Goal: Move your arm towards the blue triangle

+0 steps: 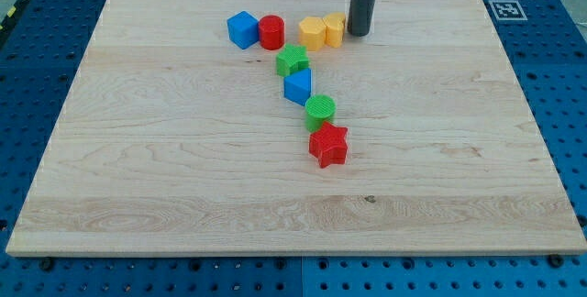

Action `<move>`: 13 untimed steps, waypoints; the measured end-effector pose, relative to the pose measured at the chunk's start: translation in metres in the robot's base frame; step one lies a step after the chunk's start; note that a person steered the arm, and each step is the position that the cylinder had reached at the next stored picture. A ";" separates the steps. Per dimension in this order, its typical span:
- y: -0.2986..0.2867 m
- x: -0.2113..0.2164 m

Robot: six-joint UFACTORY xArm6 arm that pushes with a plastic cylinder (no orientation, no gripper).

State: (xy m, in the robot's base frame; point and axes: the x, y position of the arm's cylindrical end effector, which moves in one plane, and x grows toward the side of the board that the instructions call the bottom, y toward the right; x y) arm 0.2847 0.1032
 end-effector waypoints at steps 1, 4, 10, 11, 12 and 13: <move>0.004 -0.036; -0.066 -0.041; 0.091 0.056; 0.079 0.096; 0.040 0.119; -0.014 0.131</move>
State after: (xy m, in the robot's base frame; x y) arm 0.4156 0.0890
